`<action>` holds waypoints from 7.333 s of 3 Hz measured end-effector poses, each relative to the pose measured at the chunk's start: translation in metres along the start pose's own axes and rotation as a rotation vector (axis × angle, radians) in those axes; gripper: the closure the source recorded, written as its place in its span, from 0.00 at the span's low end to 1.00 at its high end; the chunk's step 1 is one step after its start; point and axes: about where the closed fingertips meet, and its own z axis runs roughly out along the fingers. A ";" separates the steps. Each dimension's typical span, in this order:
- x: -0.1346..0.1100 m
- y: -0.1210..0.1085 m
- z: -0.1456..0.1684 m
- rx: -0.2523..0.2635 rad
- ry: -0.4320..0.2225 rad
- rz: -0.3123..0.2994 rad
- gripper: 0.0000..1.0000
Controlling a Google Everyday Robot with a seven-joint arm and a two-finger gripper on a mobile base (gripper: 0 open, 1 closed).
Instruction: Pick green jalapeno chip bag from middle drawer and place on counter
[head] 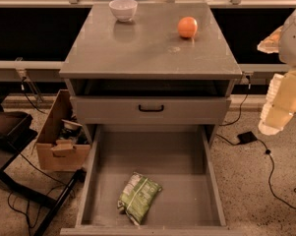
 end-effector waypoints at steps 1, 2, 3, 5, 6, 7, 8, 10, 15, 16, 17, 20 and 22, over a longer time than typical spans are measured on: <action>0.000 0.000 0.000 0.000 0.000 0.000 0.00; 0.004 -0.002 0.015 0.050 0.029 0.022 0.00; 0.017 -0.002 0.077 0.077 0.066 0.070 0.00; 0.036 -0.014 0.212 0.122 0.044 0.104 0.00; 0.031 -0.019 0.256 0.117 -0.006 0.126 0.00; 0.030 -0.020 0.259 0.119 -0.012 0.126 0.00; 0.026 -0.015 0.284 0.085 0.009 0.129 0.00; -0.001 0.057 0.434 -0.136 -0.075 0.217 0.00; -0.156 0.172 0.615 -0.457 -0.305 0.135 0.18; -0.150 0.175 0.630 -0.451 -0.272 0.119 0.49; -0.150 0.175 0.630 -0.451 -0.272 0.119 0.72; -0.155 0.210 0.504 -0.390 -0.241 0.076 1.00; -0.125 0.132 0.307 -0.255 -0.230 0.093 1.00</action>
Offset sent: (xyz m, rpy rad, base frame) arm 0.0200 -0.0091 -0.0527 -0.1061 -0.1063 -0.1308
